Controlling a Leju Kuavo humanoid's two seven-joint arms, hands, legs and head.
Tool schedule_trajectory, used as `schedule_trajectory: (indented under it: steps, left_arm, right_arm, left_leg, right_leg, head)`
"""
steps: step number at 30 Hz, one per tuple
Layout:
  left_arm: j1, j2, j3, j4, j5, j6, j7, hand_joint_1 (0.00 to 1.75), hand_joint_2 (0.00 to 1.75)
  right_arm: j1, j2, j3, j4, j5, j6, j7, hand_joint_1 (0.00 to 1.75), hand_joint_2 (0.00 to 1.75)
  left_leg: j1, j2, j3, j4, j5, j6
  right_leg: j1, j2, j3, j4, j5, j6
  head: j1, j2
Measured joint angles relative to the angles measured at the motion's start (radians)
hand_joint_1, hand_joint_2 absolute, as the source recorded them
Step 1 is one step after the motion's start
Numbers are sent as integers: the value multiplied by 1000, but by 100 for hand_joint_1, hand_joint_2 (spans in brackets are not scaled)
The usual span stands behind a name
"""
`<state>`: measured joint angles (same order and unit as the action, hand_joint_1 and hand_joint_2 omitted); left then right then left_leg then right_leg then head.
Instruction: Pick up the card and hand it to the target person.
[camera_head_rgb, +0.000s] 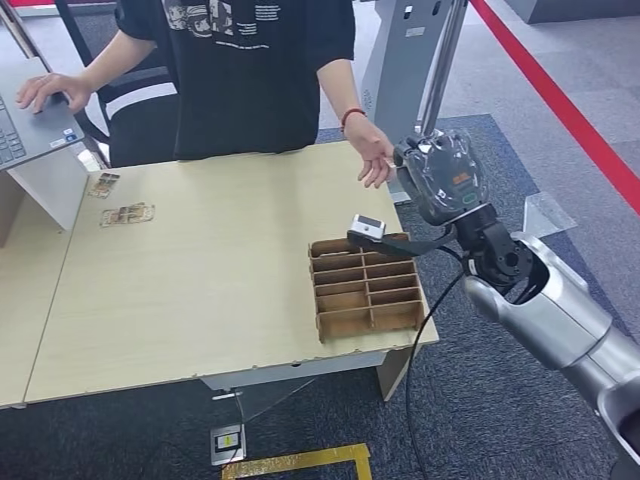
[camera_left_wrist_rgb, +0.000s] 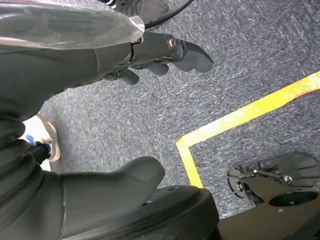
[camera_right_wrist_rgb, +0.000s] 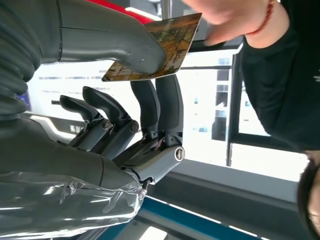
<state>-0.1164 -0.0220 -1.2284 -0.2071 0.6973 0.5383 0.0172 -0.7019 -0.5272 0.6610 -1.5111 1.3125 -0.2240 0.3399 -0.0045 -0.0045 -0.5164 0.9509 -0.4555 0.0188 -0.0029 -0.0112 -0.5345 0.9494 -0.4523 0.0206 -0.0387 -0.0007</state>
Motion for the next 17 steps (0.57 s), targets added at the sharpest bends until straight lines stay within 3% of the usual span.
schedule_trajectory:
  steps: [11,13,15,17]
  left_arm:
    - [-2,-3,-2,0,-14,0,11,0,175]
    - [-2,-3,-2,0,-15,0,13,0,175]
    - [-2,-4,-2,0,-15,0,14,0,175]
    - [-2,-4,-2,0,-15,0,14,0,175]
  right_arm:
    - [-227,199,37,491,32,-100,-37,175,175]
    - [-250,224,42,556,31,-115,-42,131,175]
    - [-269,247,48,615,25,-129,-46,44,175]
    - [-278,261,52,650,18,-136,-46,0,175]
  left_leg:
    - [0,-1,-1,0,0,0]
    - [0,-1,-1,1,0,0]
    - [0,-1,-1,1,0,0]
    - [0,-1,-1,1,0,0]
  right_leg:
    - [0,-1,-1,0,0,0]
    - [0,-1,-1,0,0,0]
    - [0,-1,-1,0,0,0]
    - [0,-1,-1,0,0,0]
  head:
    - [0,0]
    - [0,0]
    - [0,0]
    - [0,0]
